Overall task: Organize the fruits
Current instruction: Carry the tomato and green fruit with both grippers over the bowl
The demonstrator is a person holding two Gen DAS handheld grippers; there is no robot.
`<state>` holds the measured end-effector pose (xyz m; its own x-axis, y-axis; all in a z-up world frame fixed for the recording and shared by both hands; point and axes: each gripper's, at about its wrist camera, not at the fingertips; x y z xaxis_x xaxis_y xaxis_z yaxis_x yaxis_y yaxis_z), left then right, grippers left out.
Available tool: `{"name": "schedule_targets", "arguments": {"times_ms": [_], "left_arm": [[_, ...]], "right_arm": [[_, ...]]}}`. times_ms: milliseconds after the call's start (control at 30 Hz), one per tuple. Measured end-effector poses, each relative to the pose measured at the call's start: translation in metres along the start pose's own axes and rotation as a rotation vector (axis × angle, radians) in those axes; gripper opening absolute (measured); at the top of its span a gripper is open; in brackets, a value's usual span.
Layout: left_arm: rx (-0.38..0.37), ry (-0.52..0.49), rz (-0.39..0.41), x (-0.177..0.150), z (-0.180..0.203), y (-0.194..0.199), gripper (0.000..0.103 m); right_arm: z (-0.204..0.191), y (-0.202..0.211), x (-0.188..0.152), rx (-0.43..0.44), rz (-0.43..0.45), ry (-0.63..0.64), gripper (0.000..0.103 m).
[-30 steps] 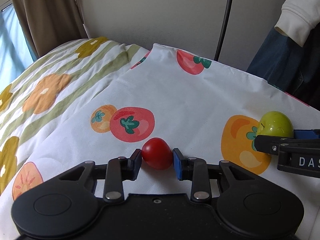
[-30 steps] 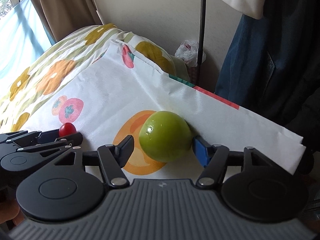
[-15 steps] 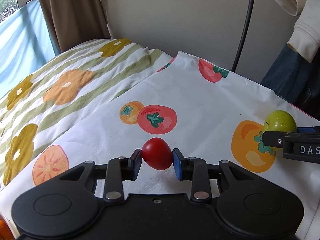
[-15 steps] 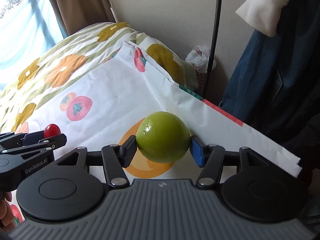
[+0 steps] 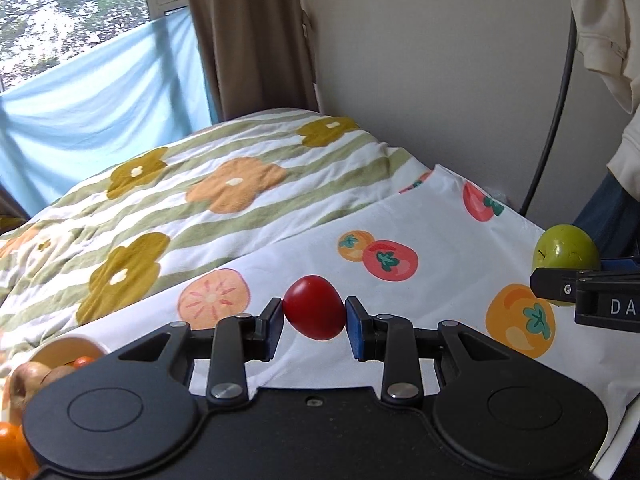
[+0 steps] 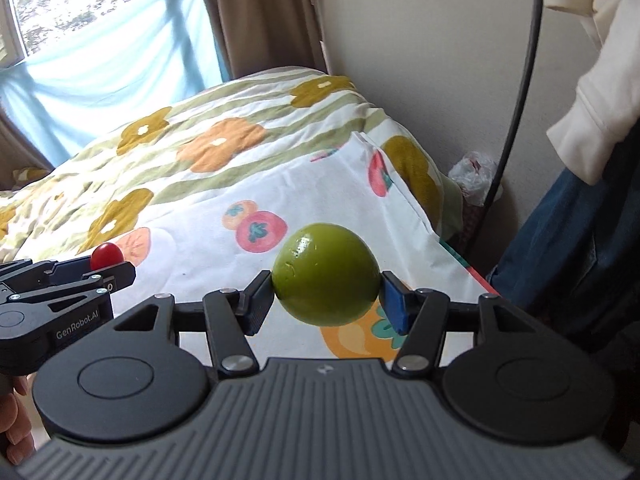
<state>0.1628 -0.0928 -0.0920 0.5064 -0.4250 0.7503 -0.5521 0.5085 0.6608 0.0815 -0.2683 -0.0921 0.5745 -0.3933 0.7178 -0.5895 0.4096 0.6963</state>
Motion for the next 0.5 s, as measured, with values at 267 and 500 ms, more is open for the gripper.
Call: {"name": "schedule_targets", "arguments": {"times_ms": [267, 500], "left_arm": [[0.175, 0.097, 0.076, -0.012, -0.014, 0.068, 0.037], [0.301, 0.19, 0.11, -0.026, -0.043, 0.112, 0.037]], "right_arm": [[-0.035, 0.041, 0.006, 0.162, 0.071, 0.124, 0.072], [-0.079, 0.062, 0.005, 0.289, 0.094, 0.216, 0.072]]}}
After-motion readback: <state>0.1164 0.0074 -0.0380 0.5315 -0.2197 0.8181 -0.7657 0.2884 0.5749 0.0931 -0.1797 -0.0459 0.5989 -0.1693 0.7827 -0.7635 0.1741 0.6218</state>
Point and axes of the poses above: each gripper's, at about its wrist camera, not at the fingertips, and y roughly against the way its jaws point, z to its right, x to its top, and after that the axes turned 12 degrees about -x, right-handed
